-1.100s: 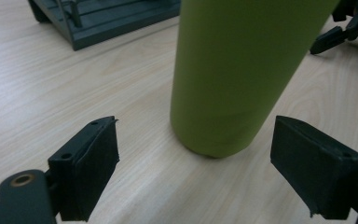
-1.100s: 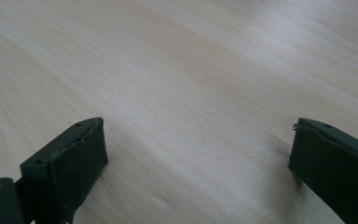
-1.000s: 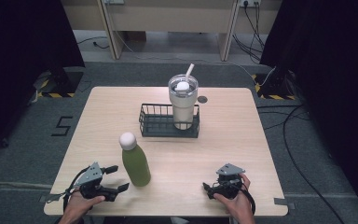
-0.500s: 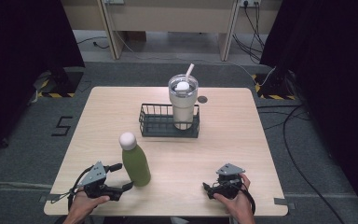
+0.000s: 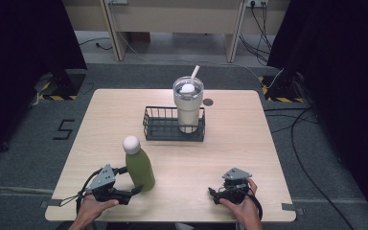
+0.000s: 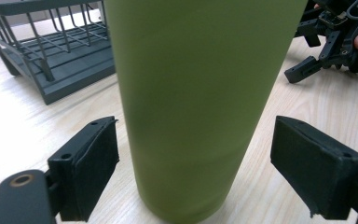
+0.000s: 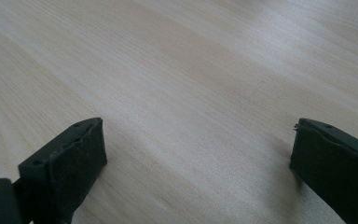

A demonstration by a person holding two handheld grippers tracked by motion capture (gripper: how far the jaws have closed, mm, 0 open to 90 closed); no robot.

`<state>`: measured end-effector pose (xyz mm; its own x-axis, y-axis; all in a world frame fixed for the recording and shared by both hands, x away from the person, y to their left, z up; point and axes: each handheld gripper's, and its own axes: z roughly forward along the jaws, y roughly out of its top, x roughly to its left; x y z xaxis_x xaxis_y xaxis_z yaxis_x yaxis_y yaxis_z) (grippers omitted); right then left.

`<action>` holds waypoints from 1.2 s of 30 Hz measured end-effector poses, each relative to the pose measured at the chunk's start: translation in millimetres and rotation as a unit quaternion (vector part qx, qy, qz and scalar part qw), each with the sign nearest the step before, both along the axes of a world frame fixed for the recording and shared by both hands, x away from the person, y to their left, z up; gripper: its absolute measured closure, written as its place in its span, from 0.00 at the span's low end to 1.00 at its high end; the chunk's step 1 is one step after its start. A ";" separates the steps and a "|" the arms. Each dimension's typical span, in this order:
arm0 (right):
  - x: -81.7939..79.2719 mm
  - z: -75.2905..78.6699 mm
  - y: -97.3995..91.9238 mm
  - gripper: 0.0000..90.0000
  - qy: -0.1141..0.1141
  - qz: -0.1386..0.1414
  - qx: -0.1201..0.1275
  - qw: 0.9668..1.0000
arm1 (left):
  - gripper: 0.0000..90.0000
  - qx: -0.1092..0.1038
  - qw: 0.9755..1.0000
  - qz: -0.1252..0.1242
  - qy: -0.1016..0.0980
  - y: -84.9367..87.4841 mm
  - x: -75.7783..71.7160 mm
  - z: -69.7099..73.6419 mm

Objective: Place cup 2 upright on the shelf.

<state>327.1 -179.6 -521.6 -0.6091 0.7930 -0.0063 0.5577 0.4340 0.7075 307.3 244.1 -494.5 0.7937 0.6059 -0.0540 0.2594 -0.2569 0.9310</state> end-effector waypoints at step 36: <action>1.0 -0.2 0.1 0.03 -0.001 0.002 -0.002 1.000 | 0.18 -0.014 1.000 -0.007 -0.016 -26.5 26.2 -8.2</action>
